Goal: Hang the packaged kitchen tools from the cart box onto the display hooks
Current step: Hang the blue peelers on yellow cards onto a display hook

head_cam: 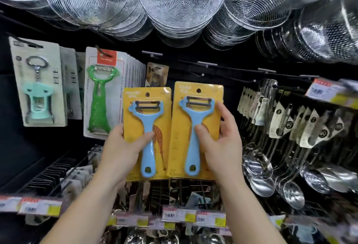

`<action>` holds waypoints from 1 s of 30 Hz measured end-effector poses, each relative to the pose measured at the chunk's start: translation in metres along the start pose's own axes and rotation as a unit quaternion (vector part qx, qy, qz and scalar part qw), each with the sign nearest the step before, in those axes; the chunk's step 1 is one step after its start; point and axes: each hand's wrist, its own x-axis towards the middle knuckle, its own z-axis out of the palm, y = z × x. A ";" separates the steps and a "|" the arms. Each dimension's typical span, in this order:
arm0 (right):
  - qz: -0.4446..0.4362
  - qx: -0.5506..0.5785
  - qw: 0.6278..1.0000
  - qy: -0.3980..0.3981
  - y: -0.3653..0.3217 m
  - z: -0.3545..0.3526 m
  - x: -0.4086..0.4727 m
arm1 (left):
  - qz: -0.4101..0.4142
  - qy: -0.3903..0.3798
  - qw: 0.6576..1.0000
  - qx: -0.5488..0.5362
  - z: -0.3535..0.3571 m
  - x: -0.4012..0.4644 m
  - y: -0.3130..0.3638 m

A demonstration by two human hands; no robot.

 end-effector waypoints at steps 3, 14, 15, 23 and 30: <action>-0.015 0.006 1.000 -0.004 -0.002 -0.004 0.014 | 0.005 0.009 1.000 -0.011 0.001 0.001 0.002; -0.028 0.024 0.999 -0.012 -0.003 -0.004 0.042 | 0.007 0.039 0.999 -0.031 0.004 0.001 0.000; -0.027 0.025 0.999 -0.014 -0.003 -0.004 0.043 | 0.008 0.042 0.999 -0.032 0.003 0.001 -0.001; -0.014 0.032 0.999 -0.014 -0.001 -0.006 0.050 | -0.001 0.066 0.997 -0.033 0.008 -0.002 -0.001; 0.002 0.018 1.000 -0.017 0.011 0.000 0.060 | -0.009 0.074 0.997 -0.027 0.007 -0.001 -0.007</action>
